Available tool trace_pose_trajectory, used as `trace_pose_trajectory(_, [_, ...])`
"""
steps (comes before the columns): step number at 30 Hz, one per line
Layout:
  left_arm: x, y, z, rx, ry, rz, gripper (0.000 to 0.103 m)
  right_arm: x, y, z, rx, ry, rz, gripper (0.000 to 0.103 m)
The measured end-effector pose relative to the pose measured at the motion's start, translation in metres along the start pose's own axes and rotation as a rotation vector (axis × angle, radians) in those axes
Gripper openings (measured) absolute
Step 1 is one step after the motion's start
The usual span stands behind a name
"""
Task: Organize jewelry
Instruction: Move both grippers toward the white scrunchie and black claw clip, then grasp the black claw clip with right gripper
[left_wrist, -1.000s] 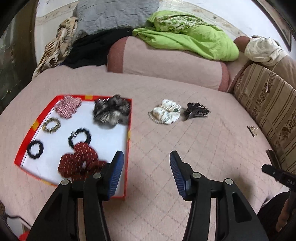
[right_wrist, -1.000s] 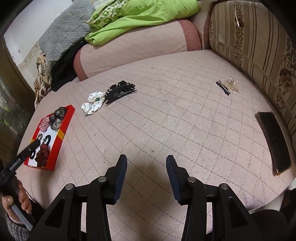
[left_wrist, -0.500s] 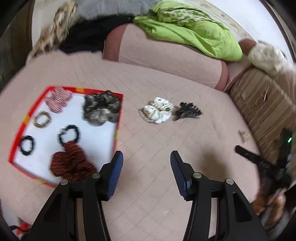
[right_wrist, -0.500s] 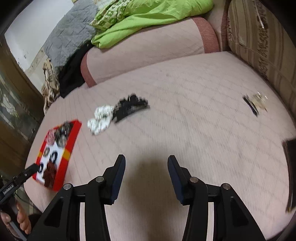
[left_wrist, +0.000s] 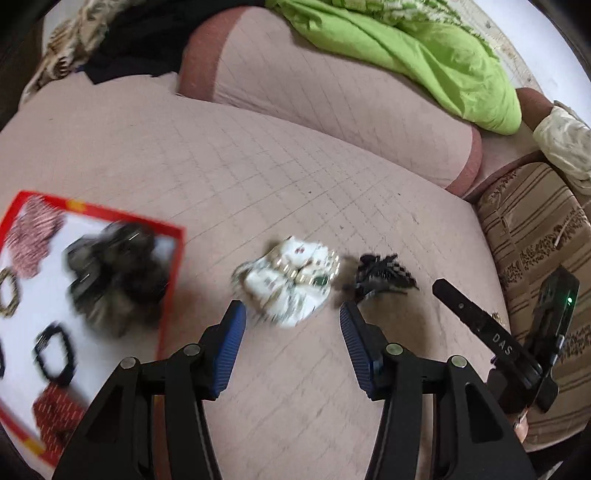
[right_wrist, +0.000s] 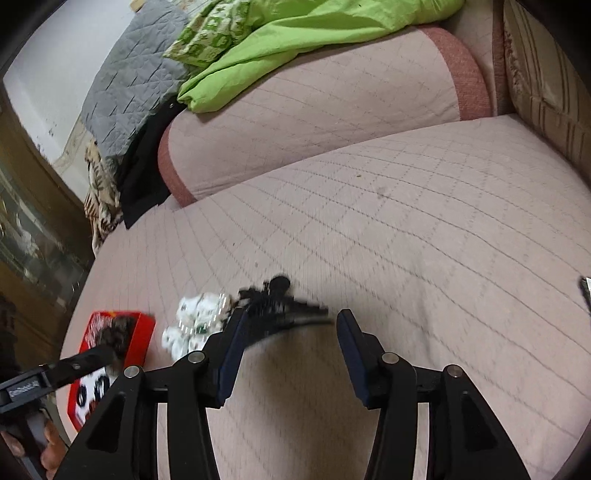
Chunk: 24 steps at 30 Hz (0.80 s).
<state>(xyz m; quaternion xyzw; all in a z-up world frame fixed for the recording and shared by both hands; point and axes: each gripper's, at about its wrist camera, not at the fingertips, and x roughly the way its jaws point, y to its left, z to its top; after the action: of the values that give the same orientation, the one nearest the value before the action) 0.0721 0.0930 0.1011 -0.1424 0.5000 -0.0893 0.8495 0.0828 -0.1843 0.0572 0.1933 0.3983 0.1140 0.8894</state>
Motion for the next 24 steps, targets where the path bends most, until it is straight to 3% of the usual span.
trace_pose_trajectory(5, [0.055,-0.008,0.023,-0.011,0.083,0.007,0.052,0.027,-0.012,0.009,0.054,0.014,0.06,0.054])
trace_pose_trajectory(10, [0.096,-0.015,0.024,-0.029,0.193,-0.028,0.051,0.04,-0.018,0.005,0.092,0.115,0.171,0.055])
trace_pose_trajectory(12, [0.094,-0.022,0.014,-0.019,0.233,-0.121,0.05,0.036,-0.019,0.006,0.113,0.15,0.222,0.056])
trace_pose_trajectory(15, [0.085,-0.033,-0.015,-0.001,0.36,-0.338,0.045,0.02,-0.028,0.008,0.163,0.17,0.256,0.056])
trace_pose_trajectory(16, [0.08,-0.035,-0.024,0.022,0.375,-0.357,0.044,0.015,-0.031,0.008,0.17,0.166,0.246,0.056])
trace_pose_trajectory(20, [0.045,-0.038,-0.054,0.164,0.304,-0.248,0.044,-0.001,-0.033,0.011,0.118,0.089,0.138,0.06])
trace_pose_trajectory(24, [0.03,-0.028,-0.053,0.194,0.209,-0.126,0.045,0.007,-0.024,0.009,0.086,0.084,0.157,0.065])
